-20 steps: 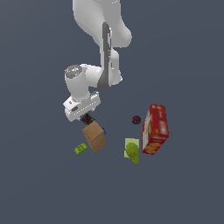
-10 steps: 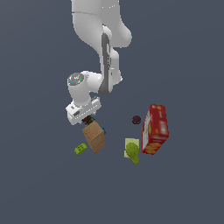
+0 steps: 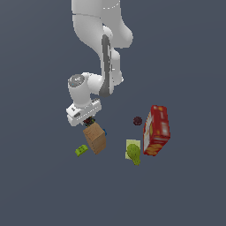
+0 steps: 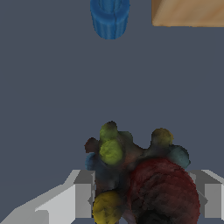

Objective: Pick up a designated object from a clutter of objects.

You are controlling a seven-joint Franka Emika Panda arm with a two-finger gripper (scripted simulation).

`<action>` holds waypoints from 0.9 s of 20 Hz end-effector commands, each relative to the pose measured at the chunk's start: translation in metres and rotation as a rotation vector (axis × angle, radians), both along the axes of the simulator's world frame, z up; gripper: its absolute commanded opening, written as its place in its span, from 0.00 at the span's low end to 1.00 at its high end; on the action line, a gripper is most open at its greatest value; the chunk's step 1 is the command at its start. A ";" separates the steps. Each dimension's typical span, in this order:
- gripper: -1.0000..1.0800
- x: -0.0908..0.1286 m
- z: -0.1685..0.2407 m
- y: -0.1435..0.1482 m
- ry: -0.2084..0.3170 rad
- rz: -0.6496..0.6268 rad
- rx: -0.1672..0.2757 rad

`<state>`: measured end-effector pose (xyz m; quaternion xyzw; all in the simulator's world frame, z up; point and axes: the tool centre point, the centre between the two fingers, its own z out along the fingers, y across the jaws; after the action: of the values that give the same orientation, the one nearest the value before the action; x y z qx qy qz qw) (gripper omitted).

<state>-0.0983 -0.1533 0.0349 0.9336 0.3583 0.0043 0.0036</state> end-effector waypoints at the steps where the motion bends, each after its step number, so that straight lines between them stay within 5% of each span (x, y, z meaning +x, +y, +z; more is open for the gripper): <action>1: 0.00 -0.003 -0.005 0.003 0.011 0.003 0.004; 18: 0.00 0.014 0.038 -0.002 0.000 0.000 0.000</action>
<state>-0.0875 -0.1546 0.0643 0.9337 0.3581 0.0036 0.0031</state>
